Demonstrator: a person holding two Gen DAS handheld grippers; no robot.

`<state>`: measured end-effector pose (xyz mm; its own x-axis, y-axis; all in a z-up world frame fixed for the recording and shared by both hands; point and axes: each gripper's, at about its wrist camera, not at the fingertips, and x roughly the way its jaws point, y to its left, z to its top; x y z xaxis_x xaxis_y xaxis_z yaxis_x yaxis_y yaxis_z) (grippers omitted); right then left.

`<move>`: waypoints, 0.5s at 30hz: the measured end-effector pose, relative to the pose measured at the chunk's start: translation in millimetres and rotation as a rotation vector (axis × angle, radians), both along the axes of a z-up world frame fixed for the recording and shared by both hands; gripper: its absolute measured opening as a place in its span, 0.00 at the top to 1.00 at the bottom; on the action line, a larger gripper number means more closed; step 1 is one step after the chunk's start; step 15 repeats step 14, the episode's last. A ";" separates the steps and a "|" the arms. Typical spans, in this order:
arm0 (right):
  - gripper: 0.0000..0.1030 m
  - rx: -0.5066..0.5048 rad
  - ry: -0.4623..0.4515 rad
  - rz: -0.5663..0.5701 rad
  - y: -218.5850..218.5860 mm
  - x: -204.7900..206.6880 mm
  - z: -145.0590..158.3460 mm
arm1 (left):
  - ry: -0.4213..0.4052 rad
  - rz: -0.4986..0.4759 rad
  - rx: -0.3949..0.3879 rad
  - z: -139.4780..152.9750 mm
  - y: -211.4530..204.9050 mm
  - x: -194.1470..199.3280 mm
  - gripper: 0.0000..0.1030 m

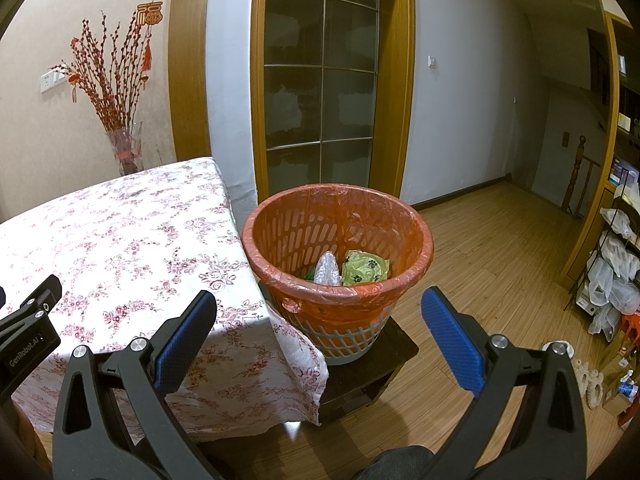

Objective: Collect trash

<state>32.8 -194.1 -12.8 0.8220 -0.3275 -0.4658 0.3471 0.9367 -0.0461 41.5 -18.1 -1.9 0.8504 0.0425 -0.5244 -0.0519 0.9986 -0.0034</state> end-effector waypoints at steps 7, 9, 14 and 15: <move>0.02 0.000 -0.001 -0.001 0.5 0.4 0.2 | -0.002 -0.003 0.000 0.0 -0.2 0.3 0.04; 0.02 0.000 0.000 -0.002 0.6 0.4 0.2 | -0.003 -0.006 -0.002 0.6 -1.1 0.5 0.04; 0.02 0.000 0.000 -0.002 1.1 0.1 0.4 | -0.003 -0.011 -0.001 0.9 -2.6 0.8 0.04; 0.02 0.000 0.000 -0.002 1.1 0.1 0.4 | -0.003 -0.011 -0.001 0.9 -2.6 0.8 0.04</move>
